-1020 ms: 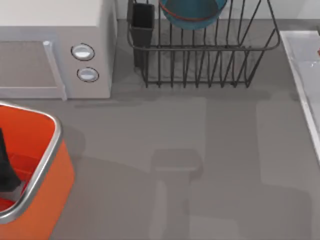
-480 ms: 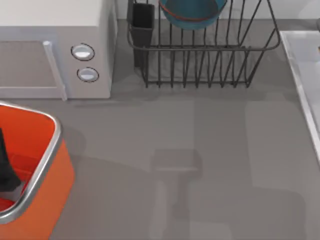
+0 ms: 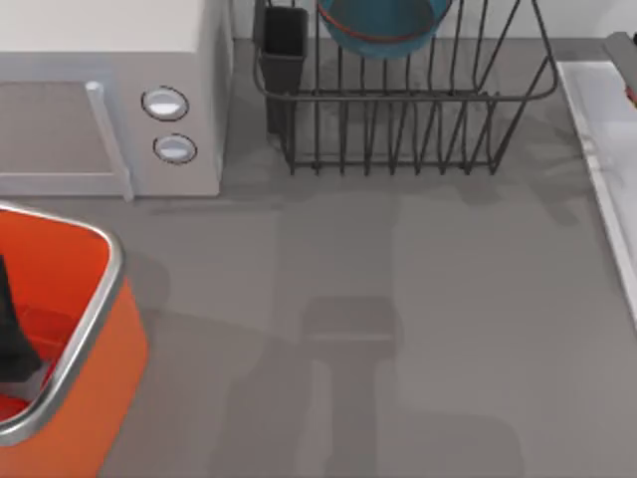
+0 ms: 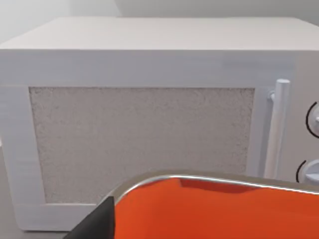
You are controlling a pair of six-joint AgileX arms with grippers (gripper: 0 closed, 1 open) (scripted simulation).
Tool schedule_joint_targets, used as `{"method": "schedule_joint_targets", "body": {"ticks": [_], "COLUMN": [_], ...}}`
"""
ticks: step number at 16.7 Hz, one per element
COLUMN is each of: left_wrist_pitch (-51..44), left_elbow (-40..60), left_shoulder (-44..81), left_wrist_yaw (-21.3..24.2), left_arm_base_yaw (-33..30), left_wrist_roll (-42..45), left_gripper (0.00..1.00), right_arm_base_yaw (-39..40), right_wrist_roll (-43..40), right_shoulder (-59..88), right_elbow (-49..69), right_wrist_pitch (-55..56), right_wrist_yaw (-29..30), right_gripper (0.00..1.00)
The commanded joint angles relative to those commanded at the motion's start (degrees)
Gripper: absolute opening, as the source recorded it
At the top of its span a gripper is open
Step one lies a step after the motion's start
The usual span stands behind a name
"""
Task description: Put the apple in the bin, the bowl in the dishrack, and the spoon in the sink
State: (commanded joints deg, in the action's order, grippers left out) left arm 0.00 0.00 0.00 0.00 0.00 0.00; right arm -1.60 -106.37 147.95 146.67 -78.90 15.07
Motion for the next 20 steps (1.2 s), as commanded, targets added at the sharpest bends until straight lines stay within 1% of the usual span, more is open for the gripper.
{"method": "schedule_joint_targets", "body": {"ticks": [3,7,12,20], "left_wrist_pitch": [0.0,0.0,0.0,0.0], "left_elbow": [0.0,0.0,0.0,0.0], "left_shoulder": [0.0,0.0,0.0,0.0], "left_wrist_yaw": [0.0,0.0,0.0,0.0], "left_arm_base_yaw": [0.0,0.0,0.0,0.0], "left_wrist_roll": [0.0,0.0,0.0,0.0], "left_gripper": [1.0,1.0,1.0,1.0], "right_arm_base_yaw": [1.61,2.15,1.44,1.93], "right_wrist_roll": [1.84,5.84,9.53,8.89], "right_shoulder": [-3.56,-5.5,-5.48,-4.56], "right_elbow": [-6.96,-13.79,-17.5,-18.53], "right_wrist_pitch": [3.49,5.27,4.84,4.41], "right_wrist_yaw": [4.85,7.84,8.08,7.83], "right_gripper": [0.0,0.0,0.0,0.0]}}
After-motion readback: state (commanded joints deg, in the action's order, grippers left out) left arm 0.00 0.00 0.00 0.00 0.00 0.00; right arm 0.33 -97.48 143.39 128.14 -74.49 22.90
